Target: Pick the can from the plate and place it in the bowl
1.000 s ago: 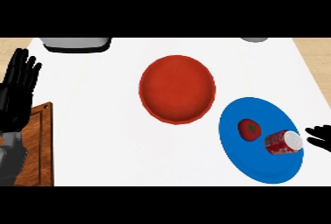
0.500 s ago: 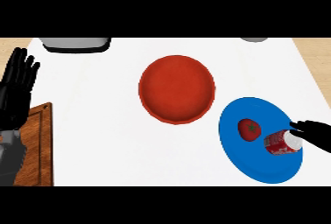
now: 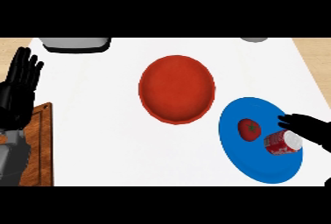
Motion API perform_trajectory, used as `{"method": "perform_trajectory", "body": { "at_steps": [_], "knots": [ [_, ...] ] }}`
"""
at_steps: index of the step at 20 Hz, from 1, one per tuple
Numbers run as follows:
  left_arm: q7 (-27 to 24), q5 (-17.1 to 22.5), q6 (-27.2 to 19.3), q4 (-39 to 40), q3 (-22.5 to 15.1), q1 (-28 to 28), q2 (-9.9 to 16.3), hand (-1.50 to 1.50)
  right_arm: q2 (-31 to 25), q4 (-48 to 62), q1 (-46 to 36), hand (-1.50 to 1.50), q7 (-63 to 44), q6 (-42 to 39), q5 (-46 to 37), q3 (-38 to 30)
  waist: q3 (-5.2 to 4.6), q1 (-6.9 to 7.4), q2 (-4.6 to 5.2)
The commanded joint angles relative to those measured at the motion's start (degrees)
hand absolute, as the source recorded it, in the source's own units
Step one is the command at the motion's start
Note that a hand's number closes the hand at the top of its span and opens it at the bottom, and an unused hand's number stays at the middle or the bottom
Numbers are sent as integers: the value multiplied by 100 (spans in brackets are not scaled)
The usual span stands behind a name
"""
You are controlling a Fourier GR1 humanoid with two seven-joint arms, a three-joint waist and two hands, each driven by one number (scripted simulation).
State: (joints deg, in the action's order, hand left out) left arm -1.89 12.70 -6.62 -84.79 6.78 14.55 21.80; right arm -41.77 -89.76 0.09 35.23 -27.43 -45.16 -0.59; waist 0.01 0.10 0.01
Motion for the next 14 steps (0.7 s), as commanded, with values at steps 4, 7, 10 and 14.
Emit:
{"method": "perform_trajectory", "body": {
  "at_steps": [4, 7, 10, 14],
  "knots": [
    [-194, 104, 415, 684, 405, 336, 97, 0, 343, 424, -428, -150, -2, 24, -577, 325, -3, -9, 7],
    [59, -87, 290, 361, 351, 305, 21, 0, 514, 440, -368, -150, -23, 14, -769, 303, -2, -13, 2],
    [49, -417, -43, 46, 40, 96, -363, 0, 362, 377, -19, -150, 304, 202, -732, 49, -1, -34, -5],
    [-81, -196, 356, 124, 384, 76, -195, 0, 760, 688, -337, -150, 111, 211, -1135, 342, -2, -14, -2]
  ]
}}
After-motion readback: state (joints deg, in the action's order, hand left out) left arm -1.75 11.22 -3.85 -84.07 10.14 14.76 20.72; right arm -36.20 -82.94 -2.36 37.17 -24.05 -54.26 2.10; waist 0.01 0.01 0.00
